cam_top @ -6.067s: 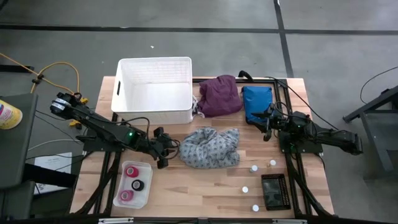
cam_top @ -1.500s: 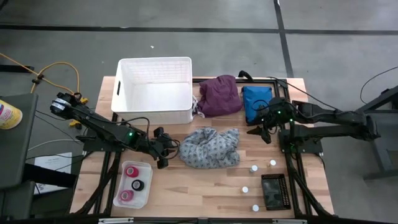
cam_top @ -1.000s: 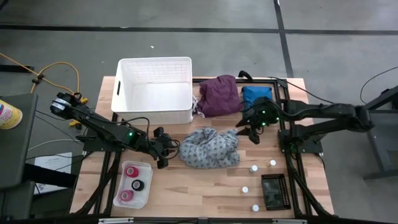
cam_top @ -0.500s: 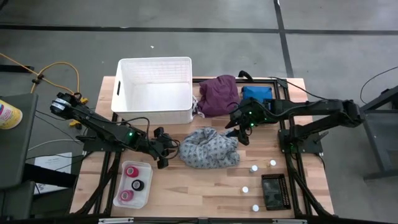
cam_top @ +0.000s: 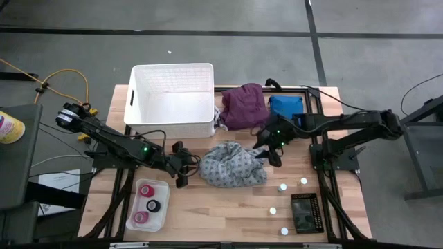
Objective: Pick & place medical supplies in basket/bin
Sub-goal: Put the top blue pill bottle into the black bin
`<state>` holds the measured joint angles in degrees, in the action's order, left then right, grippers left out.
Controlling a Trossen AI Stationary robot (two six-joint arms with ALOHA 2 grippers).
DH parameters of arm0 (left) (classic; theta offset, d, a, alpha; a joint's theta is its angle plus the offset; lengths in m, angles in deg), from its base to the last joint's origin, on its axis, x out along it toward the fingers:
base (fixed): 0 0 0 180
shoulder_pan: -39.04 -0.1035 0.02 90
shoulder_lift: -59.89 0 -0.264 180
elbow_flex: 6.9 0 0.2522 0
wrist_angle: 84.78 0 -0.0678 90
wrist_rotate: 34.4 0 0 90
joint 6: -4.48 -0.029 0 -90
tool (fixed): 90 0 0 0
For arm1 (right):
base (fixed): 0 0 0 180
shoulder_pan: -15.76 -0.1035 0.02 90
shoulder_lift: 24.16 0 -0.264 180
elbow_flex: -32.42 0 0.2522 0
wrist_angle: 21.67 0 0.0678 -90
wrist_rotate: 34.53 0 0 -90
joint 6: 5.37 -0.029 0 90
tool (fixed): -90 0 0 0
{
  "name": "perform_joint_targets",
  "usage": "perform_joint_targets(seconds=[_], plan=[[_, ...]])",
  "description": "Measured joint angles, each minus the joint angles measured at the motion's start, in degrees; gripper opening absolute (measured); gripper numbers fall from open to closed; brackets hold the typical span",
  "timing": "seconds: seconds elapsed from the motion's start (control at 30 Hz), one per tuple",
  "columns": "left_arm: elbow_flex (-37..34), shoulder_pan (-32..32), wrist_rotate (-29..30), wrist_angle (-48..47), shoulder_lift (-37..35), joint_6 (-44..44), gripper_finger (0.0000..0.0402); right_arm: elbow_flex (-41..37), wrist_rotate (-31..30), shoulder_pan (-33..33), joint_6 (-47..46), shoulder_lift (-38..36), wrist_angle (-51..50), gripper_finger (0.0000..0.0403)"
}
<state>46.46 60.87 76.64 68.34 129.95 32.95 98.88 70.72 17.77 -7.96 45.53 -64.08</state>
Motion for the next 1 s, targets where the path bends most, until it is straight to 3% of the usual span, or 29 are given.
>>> perform_joint_targets(seconds=[0.57,1.0], plan=[[0.0,0.0,0.0,0.0,0.0,0.0,0.0074,0.0,-0.2,-9.7,-8.9,0.0,-17.7,0.0181],[0.0,0.0,0.0,0.0,0.0,0.0,0.0074,0.0,-1.4,-16.6,-15.6,0.0,-22.0,0.0181]])
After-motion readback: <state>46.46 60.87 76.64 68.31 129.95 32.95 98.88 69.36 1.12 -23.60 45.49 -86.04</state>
